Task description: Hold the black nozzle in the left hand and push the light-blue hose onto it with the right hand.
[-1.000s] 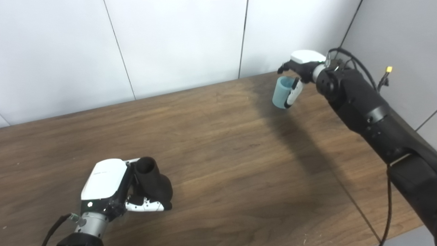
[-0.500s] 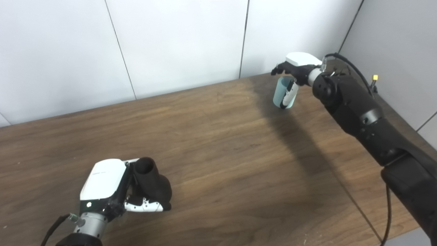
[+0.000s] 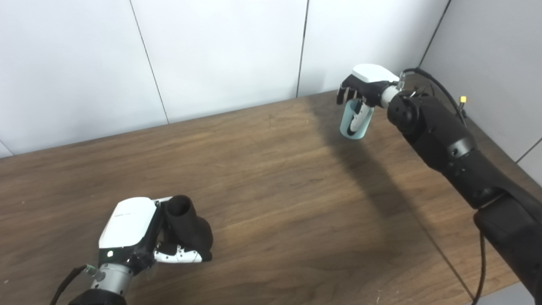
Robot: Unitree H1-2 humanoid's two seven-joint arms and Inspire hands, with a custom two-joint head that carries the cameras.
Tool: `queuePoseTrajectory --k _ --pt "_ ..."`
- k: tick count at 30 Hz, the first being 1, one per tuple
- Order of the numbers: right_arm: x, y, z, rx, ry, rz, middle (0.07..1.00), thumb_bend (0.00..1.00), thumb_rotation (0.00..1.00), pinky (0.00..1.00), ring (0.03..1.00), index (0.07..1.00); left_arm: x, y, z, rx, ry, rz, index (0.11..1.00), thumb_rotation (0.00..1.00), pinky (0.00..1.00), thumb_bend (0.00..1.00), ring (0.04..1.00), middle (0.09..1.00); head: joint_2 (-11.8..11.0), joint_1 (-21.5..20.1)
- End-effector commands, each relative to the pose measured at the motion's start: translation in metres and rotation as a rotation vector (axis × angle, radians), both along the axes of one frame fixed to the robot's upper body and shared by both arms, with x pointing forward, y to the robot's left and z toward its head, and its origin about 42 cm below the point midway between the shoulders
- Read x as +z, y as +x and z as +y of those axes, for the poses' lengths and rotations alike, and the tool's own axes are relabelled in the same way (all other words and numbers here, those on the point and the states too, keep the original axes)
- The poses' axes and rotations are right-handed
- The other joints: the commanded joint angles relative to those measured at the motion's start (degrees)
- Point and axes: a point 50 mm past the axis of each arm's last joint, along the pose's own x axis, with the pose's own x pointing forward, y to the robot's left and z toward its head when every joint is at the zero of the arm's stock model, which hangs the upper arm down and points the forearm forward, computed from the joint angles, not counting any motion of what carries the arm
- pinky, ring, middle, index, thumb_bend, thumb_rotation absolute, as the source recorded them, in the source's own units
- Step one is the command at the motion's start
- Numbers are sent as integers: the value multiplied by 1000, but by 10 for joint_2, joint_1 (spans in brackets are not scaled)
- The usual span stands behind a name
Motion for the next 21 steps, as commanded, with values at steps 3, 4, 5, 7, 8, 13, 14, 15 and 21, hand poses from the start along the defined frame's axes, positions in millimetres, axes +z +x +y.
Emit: queuePoseTrajectory --k 3,4,5,7,8,13,14,15,21 --pt "36 -2 -12 23 -56 -77 494 530 0 539 569 482 3 0 5 4 19 -8 475 0 427 503 509 487 1 -1" --pt "37 -4 -13 26 -50 -78 582 527 63 641 656 482 4 0 4 5 18 -11 474 0 428 503 510 488 2 1" --pt "37 -5 -13 25 -45 -76 646 525 95 722 724 481 4 0 4 6 15 -14 474 0 428 503 510 488 3 1" --pt "37 -6 -13 17 -42 -65 719 523 121 795 789 482 4 0 4 7 12 -17 473 0 424 503 509 489 4 1" --pt "36 -5 -13 13 -40 -58 717 523 125 779 779 482 5 0 4 7 12 -18 473 0 420 503 509 490 4 3" --pt "36 -5 -10 6 -8 -61 625 520 122 779 733 482 6 0 3 4 16 -24 478 0 416 504 504 483 5 3" --pt "37 -5 -10 9 -8 -62 624 520 122 774 727 482 6 0 3 4 14 -27 480 0 413 504 502 481 5 2" --pt "37 -5 -9 10 -7 -66 623 520 122 753 712 483 6 1 3 4 13 -27 481 0 410 504 501 480 5 2" --pt "44 -7 -4 44 16 -80 511 529 12 608 619 479 7 0 3 5 10 -31 485 0 402 505 496 474 7 4"
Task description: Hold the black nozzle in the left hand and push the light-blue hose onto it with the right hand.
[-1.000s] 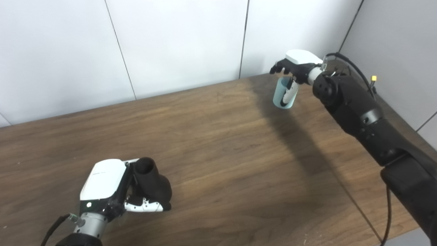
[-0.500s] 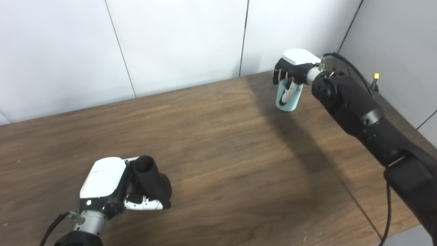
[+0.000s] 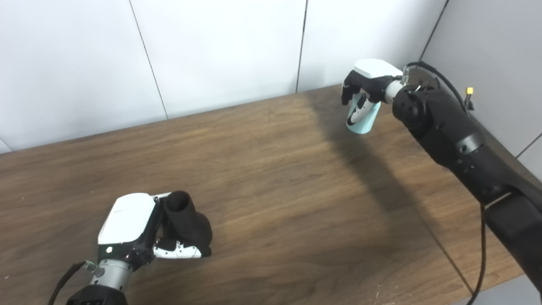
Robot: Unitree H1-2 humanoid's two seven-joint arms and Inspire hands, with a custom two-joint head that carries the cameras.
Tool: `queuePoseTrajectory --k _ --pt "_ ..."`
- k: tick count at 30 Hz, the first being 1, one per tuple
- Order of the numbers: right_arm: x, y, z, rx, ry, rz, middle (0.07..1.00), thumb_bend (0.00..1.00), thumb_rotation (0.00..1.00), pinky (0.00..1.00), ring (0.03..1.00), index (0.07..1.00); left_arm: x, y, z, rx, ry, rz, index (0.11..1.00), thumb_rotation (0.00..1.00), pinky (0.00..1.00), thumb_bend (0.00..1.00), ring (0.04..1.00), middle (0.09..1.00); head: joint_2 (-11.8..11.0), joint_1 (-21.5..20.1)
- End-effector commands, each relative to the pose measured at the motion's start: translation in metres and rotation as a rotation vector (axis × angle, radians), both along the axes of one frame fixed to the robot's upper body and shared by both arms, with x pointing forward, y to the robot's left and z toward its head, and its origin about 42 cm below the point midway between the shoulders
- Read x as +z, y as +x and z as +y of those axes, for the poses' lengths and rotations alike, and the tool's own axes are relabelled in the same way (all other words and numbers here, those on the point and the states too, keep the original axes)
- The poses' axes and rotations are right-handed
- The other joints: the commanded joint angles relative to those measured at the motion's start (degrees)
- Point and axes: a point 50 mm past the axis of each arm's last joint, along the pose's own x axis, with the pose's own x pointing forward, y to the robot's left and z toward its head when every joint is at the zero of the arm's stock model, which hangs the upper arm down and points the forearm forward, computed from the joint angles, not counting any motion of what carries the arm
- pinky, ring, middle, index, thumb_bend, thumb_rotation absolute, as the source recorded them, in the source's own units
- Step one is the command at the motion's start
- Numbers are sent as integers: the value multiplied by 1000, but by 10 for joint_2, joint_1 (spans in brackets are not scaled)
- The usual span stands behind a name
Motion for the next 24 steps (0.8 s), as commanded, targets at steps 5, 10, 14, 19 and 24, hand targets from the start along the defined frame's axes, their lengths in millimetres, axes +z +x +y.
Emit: queuePoseTrajectory --k 5,10,14,19,24 --pt "42 -2 5 54 -22 -126 469 528 0 431 442 484 6 0 1 -1 13 -30 488 0 398 505 492 469 2 2" --pt "48 -6 14 95 -14 -150 481 521 0 449 420 496 6 0 0 1 11 -27 486 0 400 505 495 472 2 4" --pt "51 -7 21 94 -22 -155 482 521 0 509 428 497 6 1 1 -1 9 -28 485 0 411 504 499 473 3 5" --pt "55 -8 28 117 -35 -181 479 518 0 422 396 511 6 1 1 -2 14 -26 485 0 405 504 498 475 4 5" --pt "60 -10 29 148 -18 -226 485 518 0 454 406 515 6 0 0 0 17 -21 481 0 408 504 500 479 4 6"
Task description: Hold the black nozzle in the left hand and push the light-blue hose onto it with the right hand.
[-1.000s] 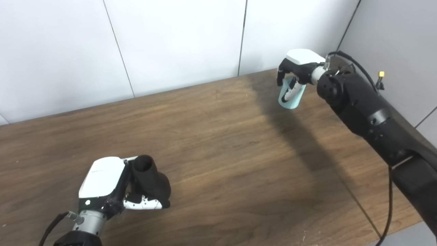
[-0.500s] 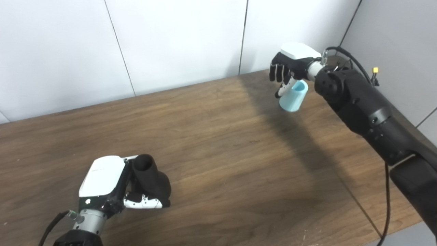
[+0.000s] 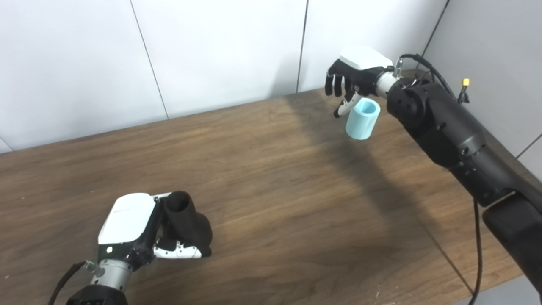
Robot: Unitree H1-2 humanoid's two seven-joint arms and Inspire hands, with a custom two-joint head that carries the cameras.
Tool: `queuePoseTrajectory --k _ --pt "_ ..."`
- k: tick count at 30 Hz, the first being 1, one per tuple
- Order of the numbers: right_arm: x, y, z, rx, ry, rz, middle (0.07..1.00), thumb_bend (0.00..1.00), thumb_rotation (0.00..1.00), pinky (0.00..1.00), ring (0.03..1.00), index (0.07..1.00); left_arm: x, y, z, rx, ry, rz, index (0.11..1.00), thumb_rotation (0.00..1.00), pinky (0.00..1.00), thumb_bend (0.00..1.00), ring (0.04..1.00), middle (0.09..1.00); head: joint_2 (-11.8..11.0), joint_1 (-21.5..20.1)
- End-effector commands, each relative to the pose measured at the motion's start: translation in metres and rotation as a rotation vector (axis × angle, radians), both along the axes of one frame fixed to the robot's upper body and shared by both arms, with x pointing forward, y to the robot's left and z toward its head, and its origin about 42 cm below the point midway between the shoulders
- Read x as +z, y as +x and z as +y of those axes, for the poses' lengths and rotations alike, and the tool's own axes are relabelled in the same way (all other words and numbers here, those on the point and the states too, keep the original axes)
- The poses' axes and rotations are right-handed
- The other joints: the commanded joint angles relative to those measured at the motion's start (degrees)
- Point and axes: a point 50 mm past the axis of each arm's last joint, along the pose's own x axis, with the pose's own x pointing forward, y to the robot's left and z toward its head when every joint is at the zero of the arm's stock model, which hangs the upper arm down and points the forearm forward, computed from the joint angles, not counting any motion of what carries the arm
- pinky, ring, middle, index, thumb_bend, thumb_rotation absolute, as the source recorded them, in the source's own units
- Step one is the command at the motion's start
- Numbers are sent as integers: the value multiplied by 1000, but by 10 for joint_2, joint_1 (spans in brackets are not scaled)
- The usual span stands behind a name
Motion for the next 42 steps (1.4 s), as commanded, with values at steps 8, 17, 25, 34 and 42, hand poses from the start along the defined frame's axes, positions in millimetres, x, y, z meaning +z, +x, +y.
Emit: queuePoseTrajectory --k 8,17,25,34,42 --pt "38 2 -8 20 -15 -147 486 517 0 465 407 534 6 1 0 -3 14 -26 480 0 411 504 502 481 -1 -1" --pt "43 -1 -21 -31 -61 -46 658 996 46 537 620 675 6 0 0 -4 14 -24 481 0 408 504 499 479 1 1" --pt "48 -3 -21 -148 -128 90 777 1000 61 705 758 745 6 2 1 -5 21 -19 476 0 417 504 504 487 1 -1" --pt "47 -9 -27 -172 -173 133 818 1000 59 761 827 761 6 2 1 3 23 -17 477 0 423 504 505 485 1 -3" --pt "44 -12 -31 -191 -191 165 837 991 76 678 773 699 6 3 4 -1 24 -11 479 0 418 504 501 484 4 -5"
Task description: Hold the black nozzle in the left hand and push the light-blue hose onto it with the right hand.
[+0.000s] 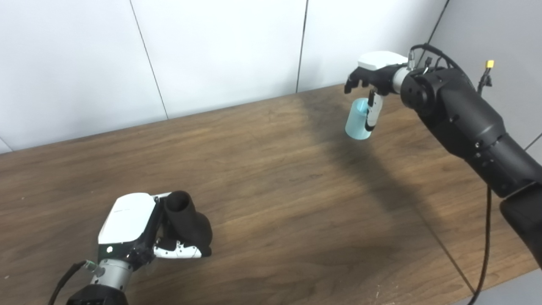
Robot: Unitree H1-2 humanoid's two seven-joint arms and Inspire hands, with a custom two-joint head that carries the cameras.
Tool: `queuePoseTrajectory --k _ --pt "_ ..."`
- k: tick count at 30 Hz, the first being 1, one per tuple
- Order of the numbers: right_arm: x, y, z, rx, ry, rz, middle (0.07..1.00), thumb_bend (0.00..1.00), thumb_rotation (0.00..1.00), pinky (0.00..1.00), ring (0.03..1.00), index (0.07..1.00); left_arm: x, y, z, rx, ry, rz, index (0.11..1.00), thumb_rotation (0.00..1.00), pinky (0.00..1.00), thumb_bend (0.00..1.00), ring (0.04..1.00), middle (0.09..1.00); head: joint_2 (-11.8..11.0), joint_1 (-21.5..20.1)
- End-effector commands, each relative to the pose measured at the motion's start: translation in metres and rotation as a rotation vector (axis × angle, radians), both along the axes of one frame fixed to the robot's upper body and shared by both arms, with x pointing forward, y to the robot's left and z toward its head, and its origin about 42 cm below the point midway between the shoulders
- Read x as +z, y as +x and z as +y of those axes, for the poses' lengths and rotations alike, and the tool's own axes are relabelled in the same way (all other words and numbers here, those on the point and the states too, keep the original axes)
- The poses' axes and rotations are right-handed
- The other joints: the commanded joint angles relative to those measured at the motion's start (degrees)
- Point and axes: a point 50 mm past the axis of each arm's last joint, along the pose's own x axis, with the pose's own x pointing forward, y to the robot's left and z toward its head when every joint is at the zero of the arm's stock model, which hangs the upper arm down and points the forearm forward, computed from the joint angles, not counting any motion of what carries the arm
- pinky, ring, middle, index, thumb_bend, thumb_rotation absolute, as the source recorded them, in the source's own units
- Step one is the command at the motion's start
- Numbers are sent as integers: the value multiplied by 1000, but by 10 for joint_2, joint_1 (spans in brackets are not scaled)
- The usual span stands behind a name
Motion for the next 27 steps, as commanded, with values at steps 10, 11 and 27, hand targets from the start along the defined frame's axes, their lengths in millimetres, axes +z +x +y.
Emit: queuePoseTrajectory --k 10,11,27 --pt "24 -4 -14 -39 -46 -52 871 987 89 661 788 673 8 2 4 1 22 -7 474 0 420 503 507 489 4 0" --pt "23 -4 -15 -41 -42 -54 870 985 90 650 788 674 9 2 4 1 22 -5 474 0 421 503 507 490 4 0" --pt "2 -7 -21 -33 -4 -102 803 907 79 674 742 678 9 2 4 -6 22 -9 487 0 407 505 493 471 8 -1"
